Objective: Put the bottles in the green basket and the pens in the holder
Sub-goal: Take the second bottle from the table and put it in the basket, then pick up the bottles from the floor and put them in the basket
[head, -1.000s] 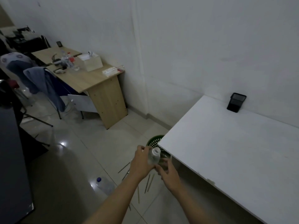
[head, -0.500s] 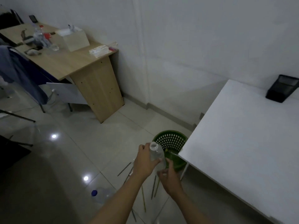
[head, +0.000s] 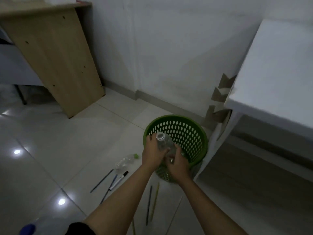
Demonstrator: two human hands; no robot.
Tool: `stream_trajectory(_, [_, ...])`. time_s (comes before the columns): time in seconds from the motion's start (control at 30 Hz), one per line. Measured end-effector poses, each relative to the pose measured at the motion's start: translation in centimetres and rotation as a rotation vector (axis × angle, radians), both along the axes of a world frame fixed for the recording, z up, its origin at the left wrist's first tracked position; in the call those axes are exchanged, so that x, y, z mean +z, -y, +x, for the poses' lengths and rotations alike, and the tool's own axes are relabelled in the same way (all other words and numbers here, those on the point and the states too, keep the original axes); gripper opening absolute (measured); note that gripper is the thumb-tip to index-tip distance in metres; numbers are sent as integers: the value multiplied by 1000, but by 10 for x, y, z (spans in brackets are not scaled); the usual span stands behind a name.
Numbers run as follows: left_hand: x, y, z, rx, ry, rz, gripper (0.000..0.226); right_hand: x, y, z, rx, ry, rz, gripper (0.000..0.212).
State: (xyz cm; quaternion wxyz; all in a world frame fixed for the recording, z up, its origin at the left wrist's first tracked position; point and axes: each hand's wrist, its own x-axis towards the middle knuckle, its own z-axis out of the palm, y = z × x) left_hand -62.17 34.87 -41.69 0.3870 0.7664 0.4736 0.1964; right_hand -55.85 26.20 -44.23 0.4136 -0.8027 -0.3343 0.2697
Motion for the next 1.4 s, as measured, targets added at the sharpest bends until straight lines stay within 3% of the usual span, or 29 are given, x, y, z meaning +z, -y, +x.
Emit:
stream_trajectory(0.27, [-75,-27,26,1,62,37,65,-75,-23,22,-16,292,-8,67])
stream_trajectory(0.53, [-83,-24,22,-206,26,31,74,-86,-28,27,-13,354,4,72])
stream_trajectory(0.8, [-109,-24,-27,-253,-48,370,61,-94,-24,34,84,572,-11,61])
stream_trajectory(0.9, [-124,-27,-59,-227,-109,429,59,-98,-25,29,63,741,22,53])
stream_trajectory(1.07, [-153,-26,-117,-120,-176,368,57,-111,-31,-34,139,1062,159,33])
stream_trajectory(1.17, [-173,-18,-154,-42,-188,287,56,-123,-44,-83,293,973,163,34])
stream_trajectory(1.4, [-219,19,-254,88,-188,-25,52,-129,-65,-207,617,484,356,45])
